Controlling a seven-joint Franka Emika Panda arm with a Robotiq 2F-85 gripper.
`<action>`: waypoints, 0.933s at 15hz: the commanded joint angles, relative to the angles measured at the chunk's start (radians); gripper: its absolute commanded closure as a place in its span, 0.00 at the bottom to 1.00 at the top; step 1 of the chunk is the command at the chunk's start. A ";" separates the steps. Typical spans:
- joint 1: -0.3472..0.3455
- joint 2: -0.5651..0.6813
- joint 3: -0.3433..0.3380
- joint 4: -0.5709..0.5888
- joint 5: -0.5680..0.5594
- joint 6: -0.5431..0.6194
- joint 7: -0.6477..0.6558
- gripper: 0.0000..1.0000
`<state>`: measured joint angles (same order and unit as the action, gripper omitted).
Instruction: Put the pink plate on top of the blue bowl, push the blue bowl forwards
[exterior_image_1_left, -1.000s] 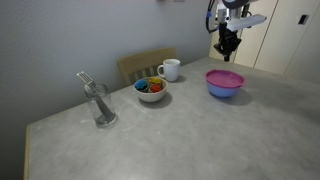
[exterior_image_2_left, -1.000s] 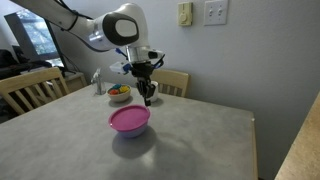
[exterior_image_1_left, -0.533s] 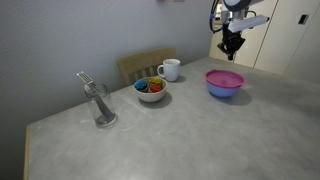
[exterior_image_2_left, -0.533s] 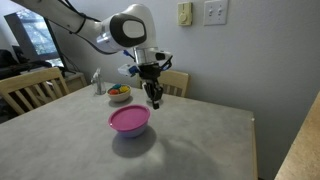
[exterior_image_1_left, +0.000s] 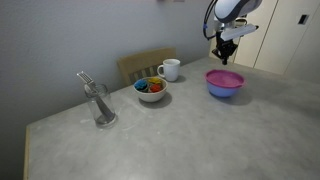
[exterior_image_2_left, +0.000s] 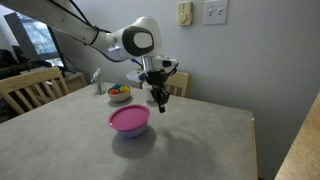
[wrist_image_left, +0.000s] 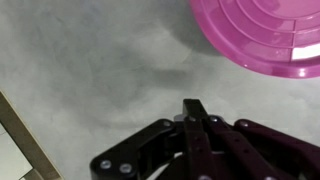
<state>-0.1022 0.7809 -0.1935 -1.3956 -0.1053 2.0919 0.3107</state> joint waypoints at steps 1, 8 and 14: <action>-0.018 0.078 0.013 0.120 0.016 -0.058 -0.037 1.00; -0.014 0.179 0.046 0.256 0.027 -0.111 -0.086 1.00; -0.015 0.257 0.082 0.355 0.037 -0.158 -0.132 1.00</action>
<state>-0.1019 0.9875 -0.1286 -1.1240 -0.0975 1.9851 0.2253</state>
